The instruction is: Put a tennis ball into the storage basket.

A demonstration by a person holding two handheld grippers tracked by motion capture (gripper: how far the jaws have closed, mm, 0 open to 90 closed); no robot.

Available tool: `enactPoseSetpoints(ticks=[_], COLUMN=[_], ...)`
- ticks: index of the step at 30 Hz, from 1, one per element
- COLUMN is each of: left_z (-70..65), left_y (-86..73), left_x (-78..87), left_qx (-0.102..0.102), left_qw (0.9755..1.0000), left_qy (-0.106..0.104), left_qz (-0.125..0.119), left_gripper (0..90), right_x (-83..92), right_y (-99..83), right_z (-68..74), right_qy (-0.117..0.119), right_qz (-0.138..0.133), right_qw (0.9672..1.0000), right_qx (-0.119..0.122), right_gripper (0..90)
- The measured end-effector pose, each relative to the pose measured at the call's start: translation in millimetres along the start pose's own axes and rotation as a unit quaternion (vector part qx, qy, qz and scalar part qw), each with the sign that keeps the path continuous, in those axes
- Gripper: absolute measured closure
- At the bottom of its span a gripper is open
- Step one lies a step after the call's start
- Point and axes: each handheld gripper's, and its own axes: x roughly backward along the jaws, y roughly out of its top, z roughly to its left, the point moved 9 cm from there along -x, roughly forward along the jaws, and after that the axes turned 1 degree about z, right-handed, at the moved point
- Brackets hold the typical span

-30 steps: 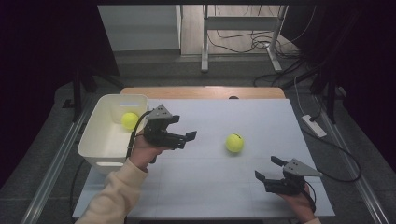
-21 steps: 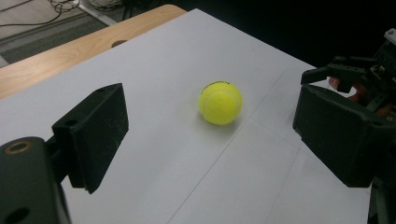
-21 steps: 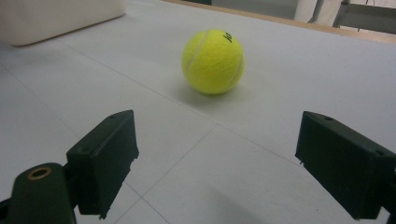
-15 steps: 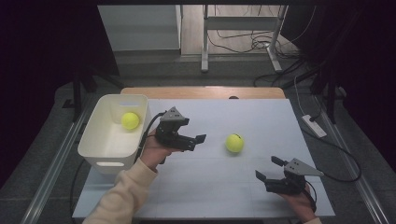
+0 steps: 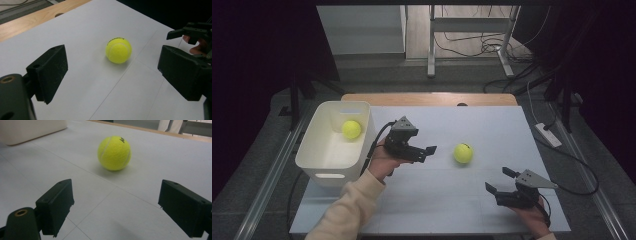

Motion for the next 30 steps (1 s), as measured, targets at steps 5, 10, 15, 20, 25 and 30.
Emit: enactPoseSetpoints(ticks=[5, 10, 15, 20, 25, 30], left_z=[-0.3, -0.7, -0.8, -1.2, -2.7, -3.3], left_y=[-2.9, -3.9, -3.8, -5.1, -4.7, -4.4], left_x=[-8.4, -13.7, -19.9, -29.5, -39.6, -48.3], left_qx=[0.004, 0.005, 0.007, 0.007, 0.005, 0.005], left_qw=[0.9999, 0.9999, 0.9999, 0.9997, 0.9997, 0.9997], left_qy=[0.0, -0.001, -0.005, -0.007, -0.012, -0.012], left_qz=[0.009, 0.014, 0.015, 0.021, 0.021, 0.022], left_gripper=[9.8, 9.8, 10.1, 10.1, 10.0, 10.1], right_x=[0.4, 1.0, -0.5, -1.8, -1.0, -0.4], right_y=[0.3, 0.9, 1.3, 1.1, 0.7, 0.5], right_z=[2.0, 2.1, 1.7, 1.5, 1.2, 0.7], right_qy=[0.002, 0.001, 0.002, 0.002, 0.0, 0.002], right_qz=[-0.001, -0.002, -0.002, 0.0, 0.002, 0.0], right_qw=[1.0, 1.0, 1.0, 1.0, 0.9999, 1.0], right_qx=[0.005, 0.006, 0.007, 0.009, 0.01, 0.007], right_gripper=[12.6, 12.7, 12.8, 12.9, 13.0, 13.0])
